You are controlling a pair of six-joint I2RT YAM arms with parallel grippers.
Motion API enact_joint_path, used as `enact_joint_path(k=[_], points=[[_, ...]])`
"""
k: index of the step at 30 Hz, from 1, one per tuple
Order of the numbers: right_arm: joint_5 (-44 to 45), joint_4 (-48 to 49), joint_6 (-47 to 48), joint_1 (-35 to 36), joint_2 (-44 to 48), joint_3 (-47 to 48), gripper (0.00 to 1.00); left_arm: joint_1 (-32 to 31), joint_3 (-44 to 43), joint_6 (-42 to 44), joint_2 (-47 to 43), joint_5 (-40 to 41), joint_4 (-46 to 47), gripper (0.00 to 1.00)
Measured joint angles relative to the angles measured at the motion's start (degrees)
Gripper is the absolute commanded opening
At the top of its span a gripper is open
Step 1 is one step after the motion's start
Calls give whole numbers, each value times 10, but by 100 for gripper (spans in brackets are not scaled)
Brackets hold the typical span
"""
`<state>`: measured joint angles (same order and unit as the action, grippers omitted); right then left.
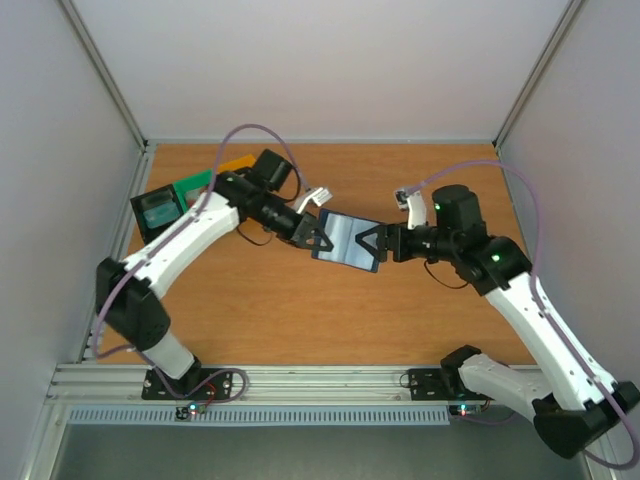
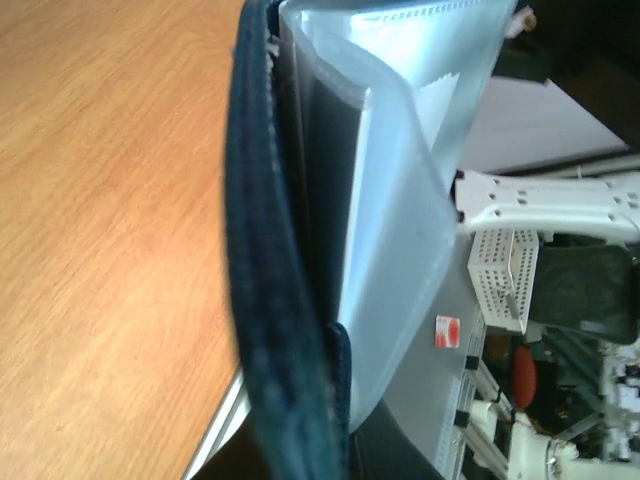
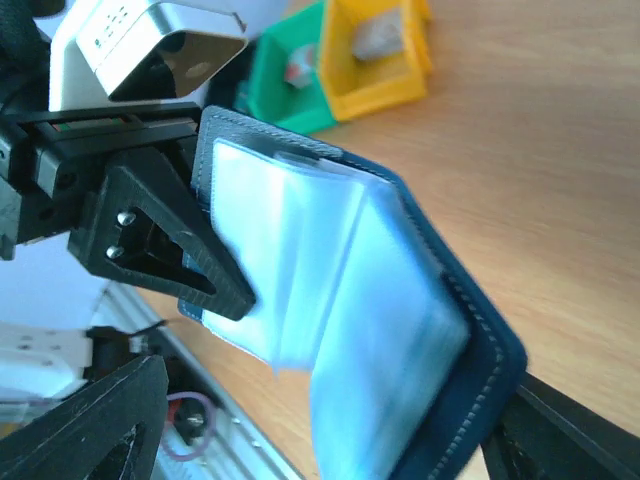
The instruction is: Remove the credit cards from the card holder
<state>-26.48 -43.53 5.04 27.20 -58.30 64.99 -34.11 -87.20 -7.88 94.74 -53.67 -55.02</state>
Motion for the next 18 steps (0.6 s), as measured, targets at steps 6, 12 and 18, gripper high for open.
enact_joint_path(k=[6,12,18], points=[[-127,45,6,2,42,6,68,7,-1,83,-125,14,-71,0],[-213,87,16,18,72,6,64,6,31,78,-241,17,22,0],[-260,51,70,18,116,43,61,6,65,72,-277,20,126,0]])
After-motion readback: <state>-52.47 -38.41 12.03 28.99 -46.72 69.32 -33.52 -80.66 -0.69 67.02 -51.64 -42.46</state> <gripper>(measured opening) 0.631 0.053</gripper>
